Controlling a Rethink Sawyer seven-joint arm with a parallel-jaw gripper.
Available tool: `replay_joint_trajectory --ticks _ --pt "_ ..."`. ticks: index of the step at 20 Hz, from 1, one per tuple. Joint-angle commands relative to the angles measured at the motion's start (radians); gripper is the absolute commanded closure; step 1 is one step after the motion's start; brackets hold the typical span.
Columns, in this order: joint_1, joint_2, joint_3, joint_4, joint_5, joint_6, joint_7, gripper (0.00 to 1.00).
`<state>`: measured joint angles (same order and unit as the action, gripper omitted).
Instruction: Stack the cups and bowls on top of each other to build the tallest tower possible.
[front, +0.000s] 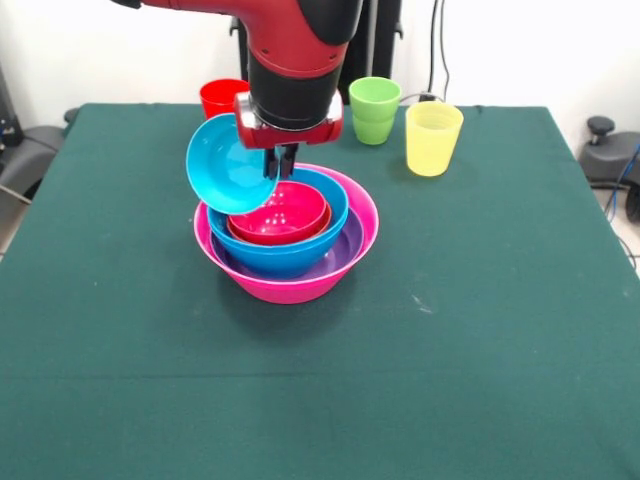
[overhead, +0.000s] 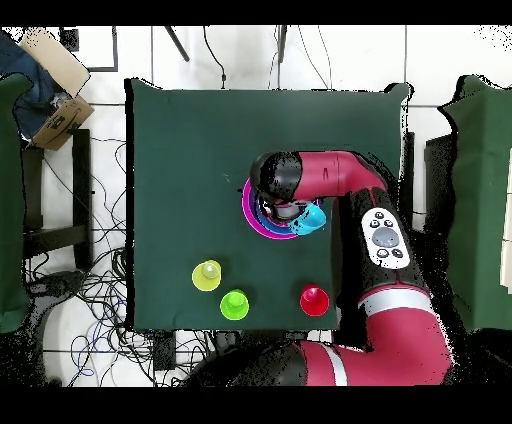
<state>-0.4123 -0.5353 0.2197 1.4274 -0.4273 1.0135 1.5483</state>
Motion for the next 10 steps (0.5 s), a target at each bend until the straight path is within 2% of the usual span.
replay_joint_trajectory --ticks 1,2,10 --pt "0.034 0.009 -0.023 0.010 0.002 -0.011 0.116 1.00" --pt "0.039 0.013 -0.030 0.003 0.007 -0.012 0.115 0.00" --pt "0.055 0.015 -0.051 -0.015 0.010 -0.001 0.117 0.00"
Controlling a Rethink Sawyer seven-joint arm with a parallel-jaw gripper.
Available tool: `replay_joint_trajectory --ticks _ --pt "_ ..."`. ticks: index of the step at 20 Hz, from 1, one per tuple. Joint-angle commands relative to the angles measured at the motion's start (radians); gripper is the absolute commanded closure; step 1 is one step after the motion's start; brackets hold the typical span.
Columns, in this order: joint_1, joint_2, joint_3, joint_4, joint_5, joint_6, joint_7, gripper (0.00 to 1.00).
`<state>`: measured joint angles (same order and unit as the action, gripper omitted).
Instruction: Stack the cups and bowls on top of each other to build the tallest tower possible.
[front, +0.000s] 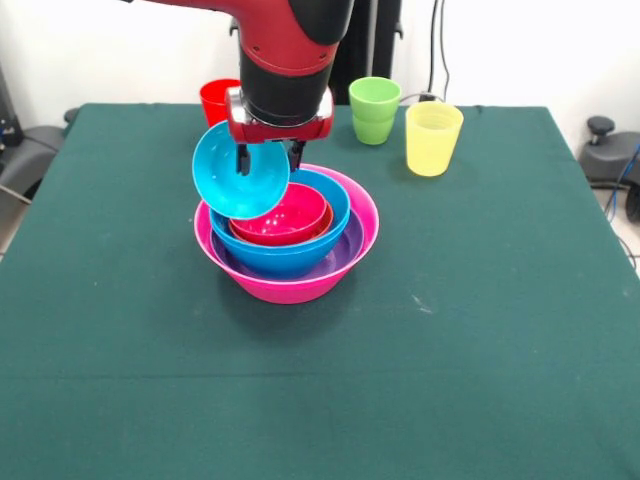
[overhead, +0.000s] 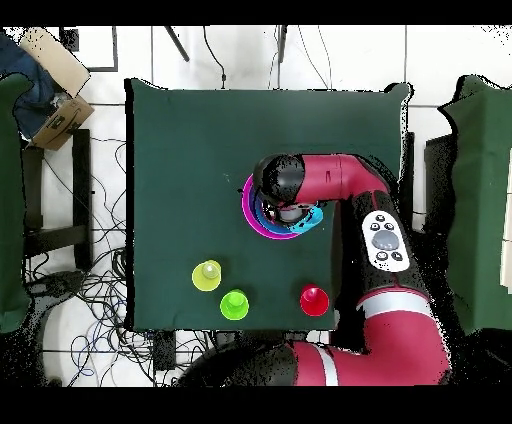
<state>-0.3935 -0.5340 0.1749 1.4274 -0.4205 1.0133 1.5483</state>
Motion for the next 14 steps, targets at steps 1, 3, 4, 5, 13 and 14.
replay_joint_trajectory --ticks 1,3,4,5,13,14 --pt "0.035 0.012 -0.006 -0.014 0.006 -0.002 0.112 0.00" --pt "0.036 0.011 -0.006 -0.013 0.012 -0.001 0.108 0.00" --pt "0.037 0.013 -0.008 -0.016 0.013 0.002 0.106 0.00" --pt "0.037 0.012 -0.009 -0.013 0.014 0.000 0.104 0.00" --pt "0.051 -0.026 -0.024 -0.020 0.049 0.111 0.082 0.00" --pt "0.058 -0.055 -0.026 -0.037 0.068 0.201 0.070 0.00"
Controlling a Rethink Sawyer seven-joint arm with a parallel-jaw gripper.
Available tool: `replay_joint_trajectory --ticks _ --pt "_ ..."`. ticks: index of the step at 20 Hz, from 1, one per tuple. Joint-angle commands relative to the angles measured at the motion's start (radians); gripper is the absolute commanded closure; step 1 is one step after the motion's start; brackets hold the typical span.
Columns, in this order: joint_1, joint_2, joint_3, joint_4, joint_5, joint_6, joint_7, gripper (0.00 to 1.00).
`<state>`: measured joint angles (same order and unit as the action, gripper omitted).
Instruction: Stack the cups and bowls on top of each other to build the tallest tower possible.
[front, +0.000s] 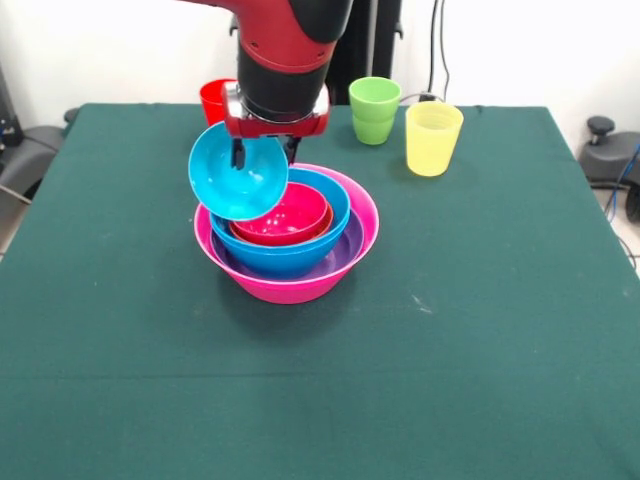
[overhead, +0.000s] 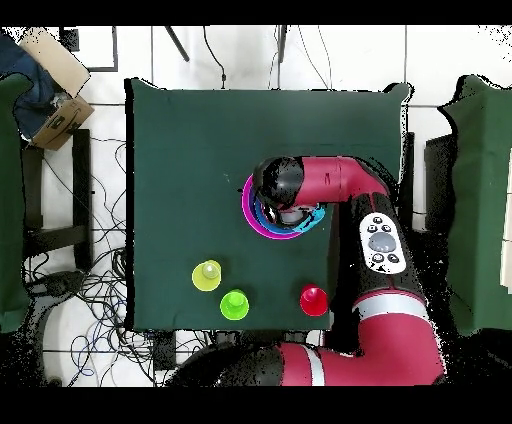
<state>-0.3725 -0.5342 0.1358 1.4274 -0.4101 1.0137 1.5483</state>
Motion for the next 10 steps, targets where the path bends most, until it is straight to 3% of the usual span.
replay_joint_trajectory --ticks 1,4,10 --pt "0.040 -0.091 0.015 -0.044 0.072 0.280 0.047 0.00" --pt "0.052 -0.152 0.026 -0.059 0.098 0.423 0.012 0.00" --pt "0.050 -0.235 0.062 -0.026 0.152 0.472 0.001 0.00"
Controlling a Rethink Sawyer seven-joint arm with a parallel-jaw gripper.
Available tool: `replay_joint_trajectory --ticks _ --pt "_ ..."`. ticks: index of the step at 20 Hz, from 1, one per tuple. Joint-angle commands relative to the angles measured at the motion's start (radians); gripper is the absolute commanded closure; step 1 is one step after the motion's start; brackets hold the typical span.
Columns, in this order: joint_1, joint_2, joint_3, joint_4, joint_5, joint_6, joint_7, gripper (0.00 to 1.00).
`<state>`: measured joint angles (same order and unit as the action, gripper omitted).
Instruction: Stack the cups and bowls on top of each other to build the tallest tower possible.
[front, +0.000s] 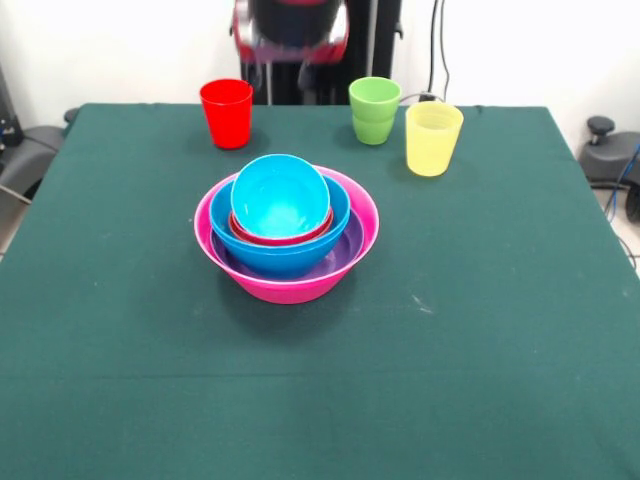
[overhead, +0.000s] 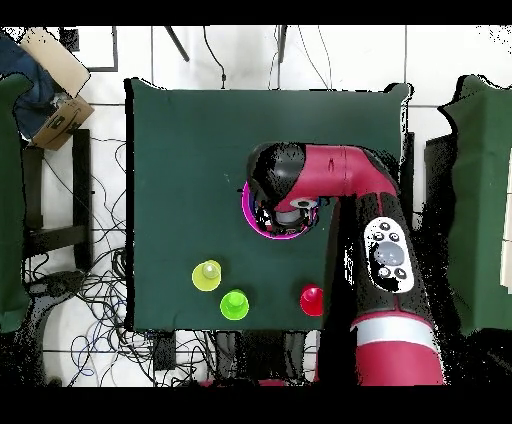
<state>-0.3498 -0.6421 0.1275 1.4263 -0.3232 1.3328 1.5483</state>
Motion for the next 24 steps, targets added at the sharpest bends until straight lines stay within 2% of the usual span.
replay_joint_trajectory --ticks 1,6,11,15,17,20,24 --pt "0.026 -0.139 0.076 -0.021 0.073 0.161 -0.006 0.00" --pt "0.028 -0.168 0.086 -0.036 0.081 0.219 -0.029 0.00" --pt "0.006 -0.156 0.090 -0.056 0.071 0.239 -0.064 0.00" --pt "-0.082 -0.125 0.076 0.032 0.042 0.082 -0.157 0.00" --pt "-0.151 -0.160 0.089 0.126 0.069 -0.016 -0.233 0.00" --pt "-0.248 -0.207 0.121 0.232 0.097 -0.105 -0.335 0.00" --pt "-0.342 -0.160 0.162 0.278 0.038 -0.227 -0.364 0.00"
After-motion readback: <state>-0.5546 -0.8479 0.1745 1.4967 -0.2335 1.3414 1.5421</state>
